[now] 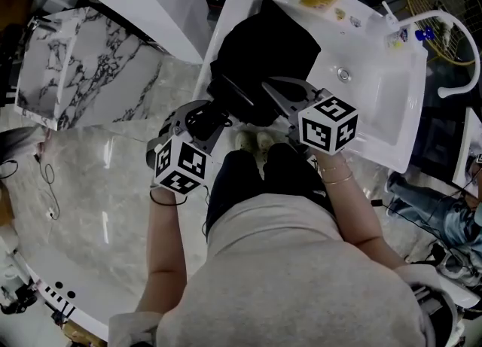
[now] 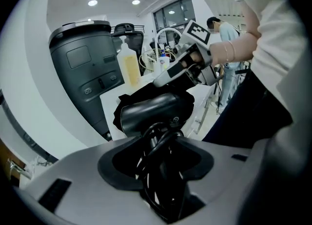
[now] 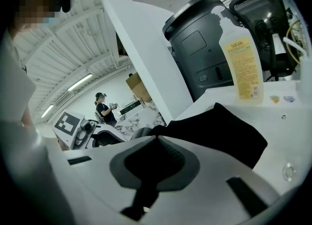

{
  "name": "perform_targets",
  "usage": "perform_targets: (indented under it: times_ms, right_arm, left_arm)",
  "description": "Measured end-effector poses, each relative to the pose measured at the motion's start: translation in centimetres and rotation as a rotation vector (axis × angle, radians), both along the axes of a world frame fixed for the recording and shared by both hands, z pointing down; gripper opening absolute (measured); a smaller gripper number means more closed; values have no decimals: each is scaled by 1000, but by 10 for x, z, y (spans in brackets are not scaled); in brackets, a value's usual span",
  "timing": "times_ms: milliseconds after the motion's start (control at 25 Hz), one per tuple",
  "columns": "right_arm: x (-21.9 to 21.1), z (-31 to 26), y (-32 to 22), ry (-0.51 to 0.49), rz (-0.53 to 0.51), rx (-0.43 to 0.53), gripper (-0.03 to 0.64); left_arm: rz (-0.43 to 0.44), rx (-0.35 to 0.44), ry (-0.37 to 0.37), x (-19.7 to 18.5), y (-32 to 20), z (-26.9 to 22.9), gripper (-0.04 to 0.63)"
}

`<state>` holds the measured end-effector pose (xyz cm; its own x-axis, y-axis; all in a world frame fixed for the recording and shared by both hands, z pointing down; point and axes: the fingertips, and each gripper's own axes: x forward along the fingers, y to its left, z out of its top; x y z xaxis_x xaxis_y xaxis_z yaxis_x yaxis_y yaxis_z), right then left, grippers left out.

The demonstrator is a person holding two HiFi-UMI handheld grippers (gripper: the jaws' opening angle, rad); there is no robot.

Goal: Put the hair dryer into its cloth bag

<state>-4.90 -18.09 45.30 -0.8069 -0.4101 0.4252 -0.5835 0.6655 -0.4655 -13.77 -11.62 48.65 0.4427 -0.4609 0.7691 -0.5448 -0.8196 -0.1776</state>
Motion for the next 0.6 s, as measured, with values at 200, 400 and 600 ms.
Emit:
perform_targets:
  times_ms: [200, 400, 600]
  right_arm:
    - [-4, -1, 0, -3, -2, 3, 6]
    - [-12, -1, 2, -20, -25, -10, 6]
    - [-20, 0, 7, -36, -50, -21, 6]
  left_arm:
    - [46, -35, -67, 7, -6, 9, 192]
    - [56, -74, -87, 12, -11, 14, 192]
    - [88, -91, -151, 15, -10, 15, 192]
